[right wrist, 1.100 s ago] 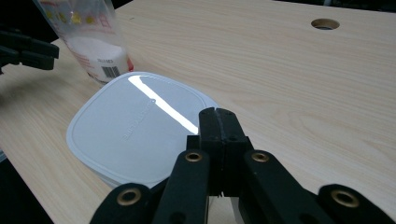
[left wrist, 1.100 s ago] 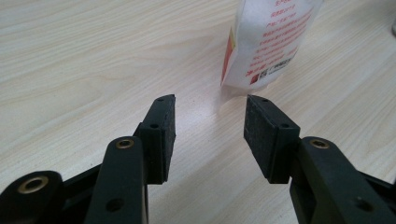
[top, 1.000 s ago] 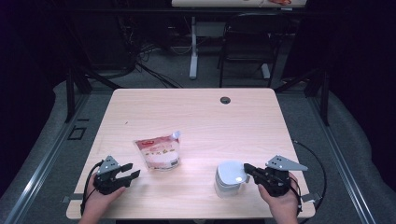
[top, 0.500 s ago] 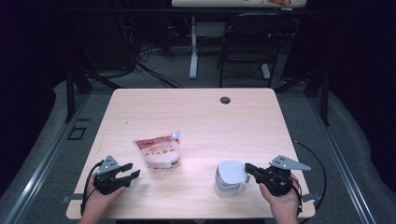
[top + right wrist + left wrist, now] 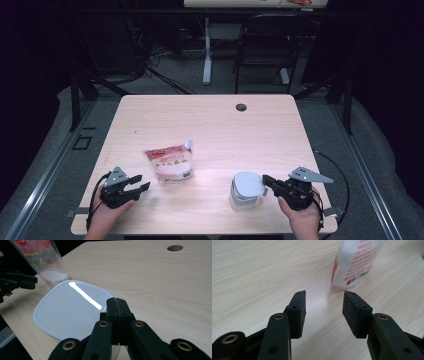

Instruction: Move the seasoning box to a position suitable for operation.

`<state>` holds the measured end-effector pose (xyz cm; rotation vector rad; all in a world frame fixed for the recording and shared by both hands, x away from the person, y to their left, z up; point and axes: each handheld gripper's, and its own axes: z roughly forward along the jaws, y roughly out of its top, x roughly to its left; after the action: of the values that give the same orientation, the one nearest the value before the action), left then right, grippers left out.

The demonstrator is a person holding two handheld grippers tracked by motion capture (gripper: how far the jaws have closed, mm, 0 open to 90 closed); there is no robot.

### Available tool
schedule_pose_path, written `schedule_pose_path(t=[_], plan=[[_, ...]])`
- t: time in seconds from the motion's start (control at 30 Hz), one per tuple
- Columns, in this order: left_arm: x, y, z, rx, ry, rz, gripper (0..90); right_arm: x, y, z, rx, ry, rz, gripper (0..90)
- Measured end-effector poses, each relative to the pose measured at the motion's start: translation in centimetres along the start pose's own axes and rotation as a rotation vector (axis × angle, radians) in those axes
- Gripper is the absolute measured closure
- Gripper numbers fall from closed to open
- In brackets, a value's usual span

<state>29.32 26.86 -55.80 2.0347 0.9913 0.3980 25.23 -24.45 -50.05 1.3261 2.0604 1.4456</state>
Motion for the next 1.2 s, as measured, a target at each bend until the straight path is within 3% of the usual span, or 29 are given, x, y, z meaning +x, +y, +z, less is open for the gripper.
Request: schedule_pose_path(t=[1.2], plan=[[0.03, 0.01, -0.04, 0.003, 0.000, -0.001, 53.7, -0.75, -0.90, 0.53, 0.054, -0.027, 0.024, 90.0]])
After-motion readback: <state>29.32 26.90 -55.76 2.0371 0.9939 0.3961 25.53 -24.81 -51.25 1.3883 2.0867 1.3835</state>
